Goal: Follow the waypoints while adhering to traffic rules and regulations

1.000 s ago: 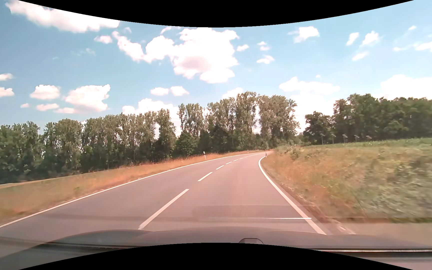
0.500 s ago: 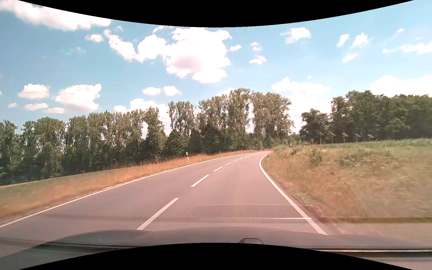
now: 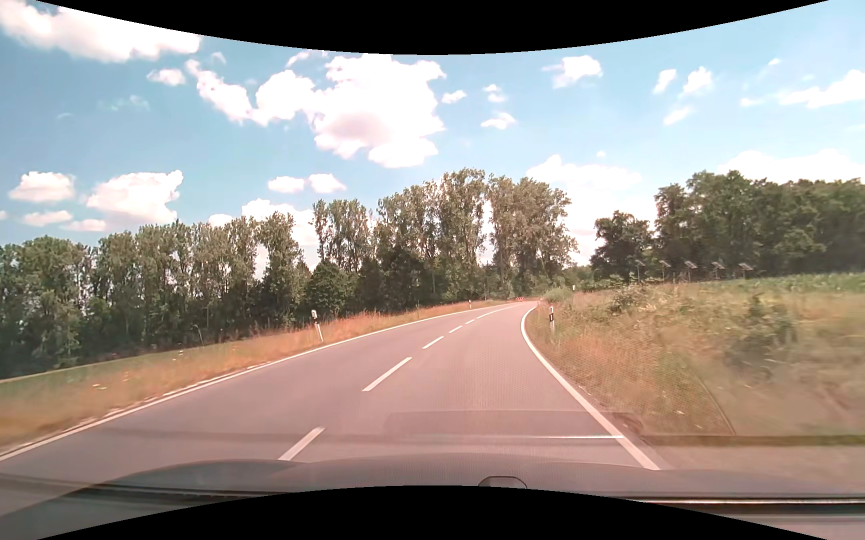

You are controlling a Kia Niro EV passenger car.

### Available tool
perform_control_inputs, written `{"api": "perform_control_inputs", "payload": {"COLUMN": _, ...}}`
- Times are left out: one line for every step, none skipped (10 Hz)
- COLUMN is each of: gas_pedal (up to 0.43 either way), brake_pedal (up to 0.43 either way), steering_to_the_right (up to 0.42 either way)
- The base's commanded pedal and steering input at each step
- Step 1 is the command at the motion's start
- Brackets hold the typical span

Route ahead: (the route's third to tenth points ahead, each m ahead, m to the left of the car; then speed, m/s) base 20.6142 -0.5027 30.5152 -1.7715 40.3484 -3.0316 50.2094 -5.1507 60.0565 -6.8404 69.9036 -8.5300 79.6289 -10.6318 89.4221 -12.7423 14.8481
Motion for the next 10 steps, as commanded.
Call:
{"api": "perform_control_inputs", "payload": {"gas_pedal": 0.039, "brake_pedal": 0.000, "steering_to_the_right": 0.018}}
{"api": "perform_control_inputs", "payload": {"gas_pedal": 0.039, "brake_pedal": 0.000, "steering_to_the_right": 0.018}}
{"api": "perform_control_inputs", "payload": {"gas_pedal": 0.039, "brake_pedal": 0.000, "steering_to_the_right": 0.018}}
{"api": "perform_control_inputs", "payload": {"gas_pedal": 0.039, "brake_pedal": 0.000, "steering_to_the_right": 0.018}}
{"api": "perform_control_inputs", "payload": {"gas_pedal": 0.039, "brake_pedal": 0.000, "steering_to_the_right": 0.019}}
{"api": "perform_control_inputs", "payload": {"gas_pedal": 0.039, "brake_pedal": 0.000, "steering_to_the_right": 0.021}}
{"api": "perform_control_inputs", "payload": {"gas_pedal": 0.039, "brake_pedal": 0.000, "steering_to_the_right": 0.025}}
{"api": "perform_control_inputs", "payload": {"gas_pedal": 0.039, "brake_pedal": 0.000, "steering_to_the_right": 0.025}}
{"api": "perform_control_inputs", "payload": {"gas_pedal": 0.039, "brake_pedal": 0.000, "steering_to_the_right": 0.025}}
{"api": "perform_control_inputs", "payload": {"gas_pedal": 0.039, "brake_pedal": 0.000, "steering_to_the_right": 0.025}}
